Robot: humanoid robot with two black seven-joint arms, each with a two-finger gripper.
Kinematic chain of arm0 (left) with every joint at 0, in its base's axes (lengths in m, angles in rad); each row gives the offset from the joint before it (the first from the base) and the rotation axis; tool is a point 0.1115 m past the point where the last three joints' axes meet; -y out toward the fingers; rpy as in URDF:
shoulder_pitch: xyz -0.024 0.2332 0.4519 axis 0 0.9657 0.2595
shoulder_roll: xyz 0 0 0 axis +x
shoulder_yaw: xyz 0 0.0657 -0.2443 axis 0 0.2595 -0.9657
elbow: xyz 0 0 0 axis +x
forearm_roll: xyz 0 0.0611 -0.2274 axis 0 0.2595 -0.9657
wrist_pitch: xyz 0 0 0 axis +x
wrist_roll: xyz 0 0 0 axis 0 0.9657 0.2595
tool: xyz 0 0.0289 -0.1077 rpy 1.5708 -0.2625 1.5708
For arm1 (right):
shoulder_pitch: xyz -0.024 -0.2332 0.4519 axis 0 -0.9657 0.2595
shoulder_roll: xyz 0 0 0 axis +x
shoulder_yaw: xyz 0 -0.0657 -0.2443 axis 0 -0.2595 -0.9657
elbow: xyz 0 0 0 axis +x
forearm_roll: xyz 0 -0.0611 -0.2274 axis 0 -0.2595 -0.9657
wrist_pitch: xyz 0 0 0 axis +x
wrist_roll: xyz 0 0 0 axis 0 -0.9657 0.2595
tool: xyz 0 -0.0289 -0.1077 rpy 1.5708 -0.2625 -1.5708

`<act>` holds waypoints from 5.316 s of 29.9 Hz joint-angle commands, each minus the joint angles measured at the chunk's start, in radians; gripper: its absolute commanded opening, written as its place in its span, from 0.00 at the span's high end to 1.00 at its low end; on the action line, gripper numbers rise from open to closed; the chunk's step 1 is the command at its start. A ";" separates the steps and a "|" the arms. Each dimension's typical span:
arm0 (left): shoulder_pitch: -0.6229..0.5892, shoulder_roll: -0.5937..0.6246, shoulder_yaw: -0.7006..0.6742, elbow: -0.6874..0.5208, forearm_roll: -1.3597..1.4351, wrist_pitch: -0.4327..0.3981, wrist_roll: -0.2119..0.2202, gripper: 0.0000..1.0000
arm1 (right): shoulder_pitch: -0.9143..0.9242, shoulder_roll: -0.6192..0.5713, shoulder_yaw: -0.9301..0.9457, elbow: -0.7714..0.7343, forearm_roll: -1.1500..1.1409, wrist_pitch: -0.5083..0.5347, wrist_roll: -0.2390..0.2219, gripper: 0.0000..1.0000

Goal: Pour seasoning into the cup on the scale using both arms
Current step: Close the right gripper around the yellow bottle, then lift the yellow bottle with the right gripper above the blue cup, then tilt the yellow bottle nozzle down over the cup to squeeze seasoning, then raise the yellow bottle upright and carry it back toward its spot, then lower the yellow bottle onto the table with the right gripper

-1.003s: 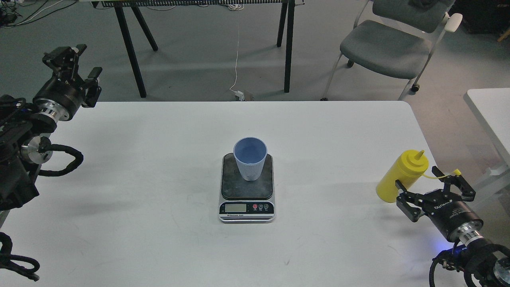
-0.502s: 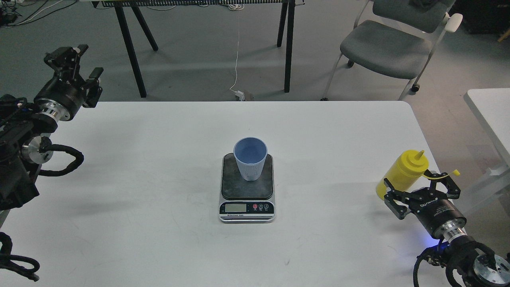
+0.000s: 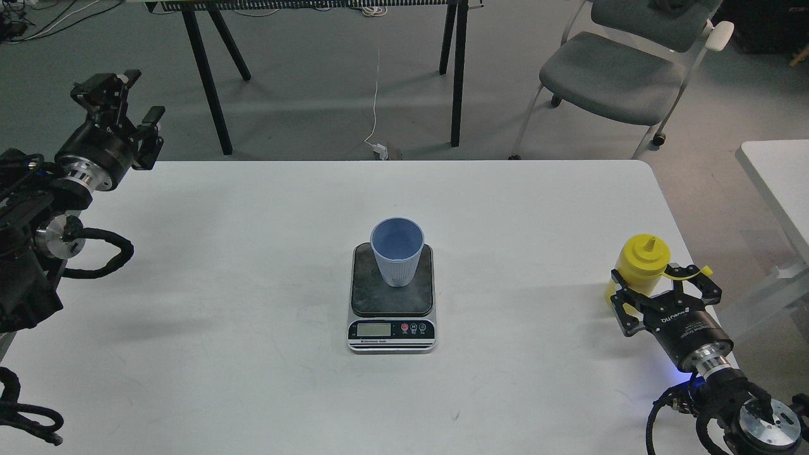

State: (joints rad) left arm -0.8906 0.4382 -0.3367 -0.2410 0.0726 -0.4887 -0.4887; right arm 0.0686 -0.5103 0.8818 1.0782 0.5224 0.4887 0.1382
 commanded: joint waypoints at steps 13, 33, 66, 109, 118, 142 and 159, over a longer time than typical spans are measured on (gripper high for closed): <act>-0.013 0.001 -0.001 -0.001 0.000 0.000 0.000 0.34 | 0.049 -0.037 0.005 -0.006 -0.053 0.000 -0.008 0.51; -0.059 -0.021 -0.005 -0.009 -0.002 0.000 0.000 0.33 | 0.750 0.001 -0.081 0.008 -1.404 0.000 -0.015 0.51; -0.074 -0.061 -0.008 -0.009 -0.002 0.000 0.000 0.33 | 1.036 0.230 -0.495 0.088 -2.312 -0.403 0.050 0.52; -0.082 -0.090 -0.007 -0.009 -0.002 0.000 0.000 0.33 | 0.995 -0.059 -0.362 0.025 -0.749 0.000 -0.029 0.52; -0.090 -0.090 -0.005 -0.009 -0.002 0.000 0.000 0.33 | 0.674 -0.126 -0.178 0.064 0.003 0.000 -0.052 0.52; -0.082 -0.079 0.011 -0.009 0.000 0.000 0.000 0.33 | -0.036 0.024 0.229 0.262 0.085 0.000 -0.003 0.50; -0.079 -0.085 0.013 -0.009 0.000 0.000 0.000 0.33 | -0.138 0.111 0.275 0.149 0.079 0.000 -0.005 0.49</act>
State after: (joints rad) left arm -0.9682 0.3525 -0.3232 -0.2500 0.0721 -0.4886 -0.4886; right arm -0.0694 -0.4169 1.1633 1.2699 0.6028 0.4888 0.1366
